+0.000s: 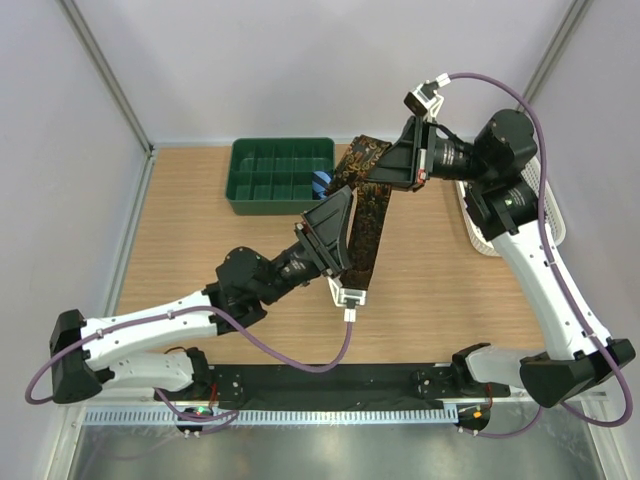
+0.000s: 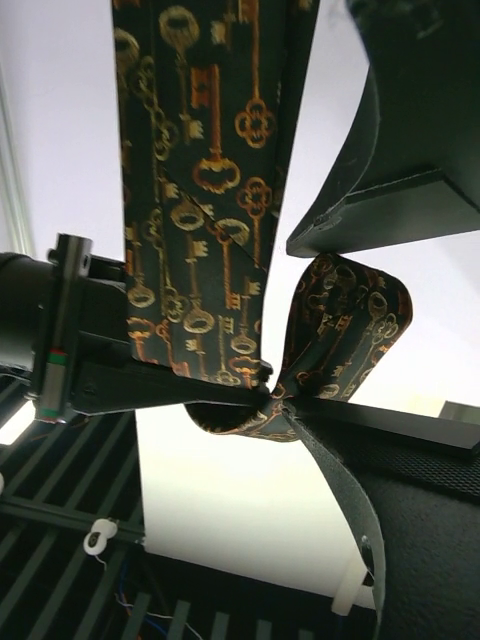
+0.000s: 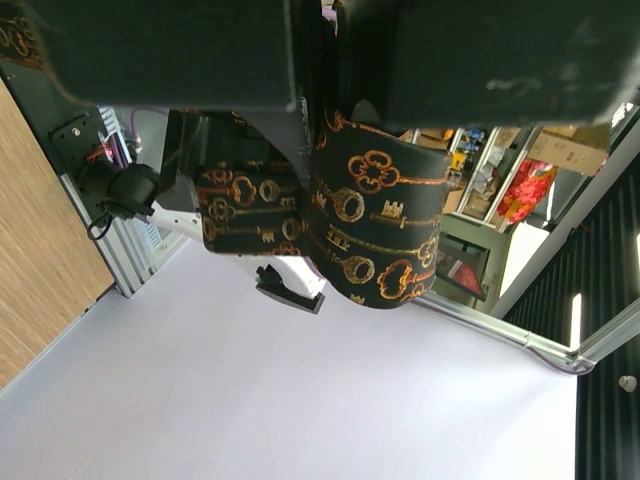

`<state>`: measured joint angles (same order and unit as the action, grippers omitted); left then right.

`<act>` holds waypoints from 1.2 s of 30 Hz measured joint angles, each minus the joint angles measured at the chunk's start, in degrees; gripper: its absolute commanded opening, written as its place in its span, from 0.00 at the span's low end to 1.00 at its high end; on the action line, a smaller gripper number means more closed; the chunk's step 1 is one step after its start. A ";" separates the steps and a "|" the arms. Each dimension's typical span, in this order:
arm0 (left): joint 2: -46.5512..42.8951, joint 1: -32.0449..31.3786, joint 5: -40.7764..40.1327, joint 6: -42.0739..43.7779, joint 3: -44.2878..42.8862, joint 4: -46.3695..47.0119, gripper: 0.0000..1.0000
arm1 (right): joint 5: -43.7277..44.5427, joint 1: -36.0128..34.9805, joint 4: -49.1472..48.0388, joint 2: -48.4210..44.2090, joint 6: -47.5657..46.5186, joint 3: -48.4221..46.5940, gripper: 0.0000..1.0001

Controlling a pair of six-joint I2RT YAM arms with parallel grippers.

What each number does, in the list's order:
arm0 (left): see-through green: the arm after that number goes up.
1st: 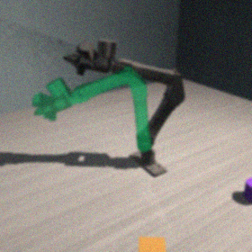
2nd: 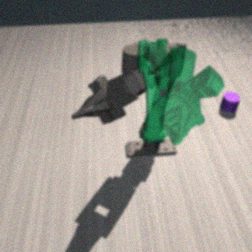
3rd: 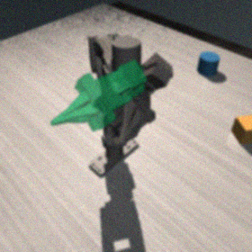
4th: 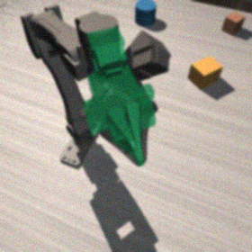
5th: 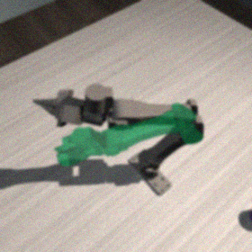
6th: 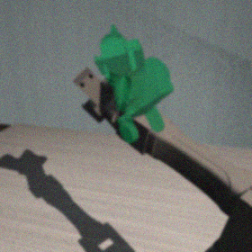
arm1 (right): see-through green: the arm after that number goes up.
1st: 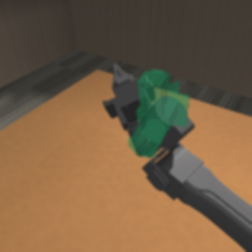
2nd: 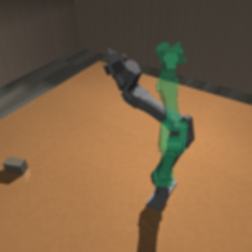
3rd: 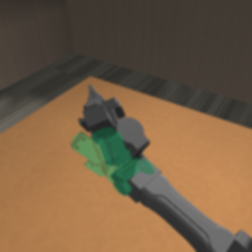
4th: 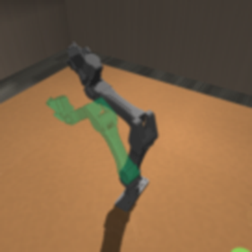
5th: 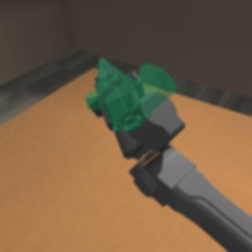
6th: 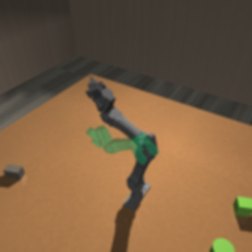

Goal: Roll the ties
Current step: Flatten the tie

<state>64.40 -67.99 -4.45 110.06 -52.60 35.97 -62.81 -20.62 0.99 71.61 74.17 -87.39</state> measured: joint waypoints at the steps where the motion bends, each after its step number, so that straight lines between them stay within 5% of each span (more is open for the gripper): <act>1: -0.17 0.35 0.00 -0.11 -0.13 -0.02 0.62 | 0.00 0.00 -0.20 0.00 0.07 0.20 0.01; 8: -0.26 1.05 0.17 -0.42 -0.55 0.20 0.22 | -0.20 0.00 -1.01 0.00 0.37 0.81 0.01; 10: -0.31 1.05 0.70 -0.28 -0.52 0.33 0.02 | -0.22 0.00 -1.09 0.00 0.37 0.94 0.01; 17: -2.29 -0.46 1.51 -3.45 -0.52 -1.90 0.00 | 0.63 0.00 4.04 0.46 -6.05 0.42 0.01; 22: -7.58 -4.52 0.17 -16.98 -2.34 -13.73 0.00 | 4.79 0.00 16.96 4.09 -20.94 -2.78 0.01; 31: -5.33 -4.00 -10.03 -63.91 -26.16 -39.04 0.01 | 5.46 -1.31 22.01 8.90 -35.10 2.54 0.22; 36: 4.48 -3.08 -19.56 -86.18 -44.57 -53.88 0.01 | 5.44 -2.78 18.67 12.13 -39.41 10.19 0.54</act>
<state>68.88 -71.07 -24.01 23.88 -97.17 -17.91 -57.36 -23.40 19.66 83.74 34.76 -77.21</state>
